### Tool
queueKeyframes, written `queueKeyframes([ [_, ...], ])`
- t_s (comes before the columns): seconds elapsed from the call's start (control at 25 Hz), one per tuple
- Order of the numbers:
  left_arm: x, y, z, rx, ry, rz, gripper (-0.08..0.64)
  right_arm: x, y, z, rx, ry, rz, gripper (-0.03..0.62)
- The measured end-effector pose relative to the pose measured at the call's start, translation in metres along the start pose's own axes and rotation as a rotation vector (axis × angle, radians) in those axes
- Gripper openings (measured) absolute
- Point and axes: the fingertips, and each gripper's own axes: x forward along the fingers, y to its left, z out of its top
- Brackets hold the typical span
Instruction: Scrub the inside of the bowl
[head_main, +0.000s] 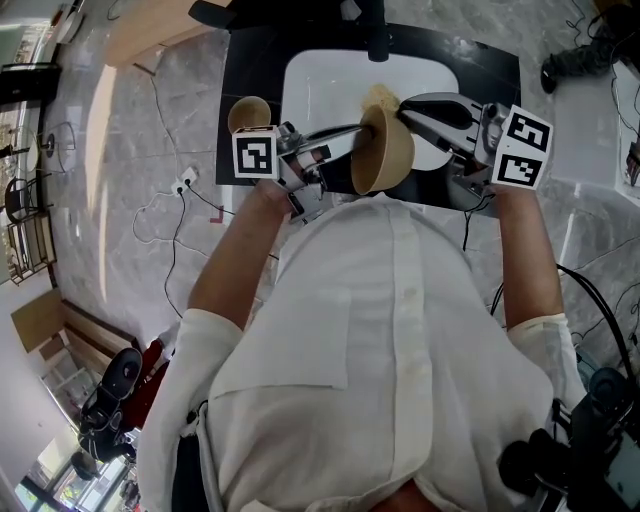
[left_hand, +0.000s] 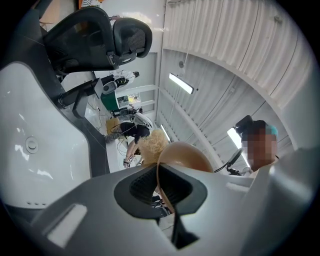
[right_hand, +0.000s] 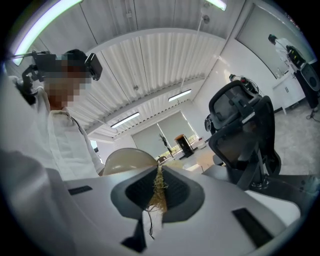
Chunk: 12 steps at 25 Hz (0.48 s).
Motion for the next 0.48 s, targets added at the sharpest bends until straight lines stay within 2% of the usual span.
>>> queueKeyframes([
  [0.24, -0.011, 0.008, -0.001, -0.005, 0.022, 0.038, 0.018, 0.003, 0.007, 0.013, -0.013, -0.043, 0.005, 0.023],
  [0.48, -0.026, 0.026, 0.013, 0.012, 0.026, 0.113, 0.018, 0.003, 0.013, 0.028, -0.019, -0.093, -0.004, 0.023],
])
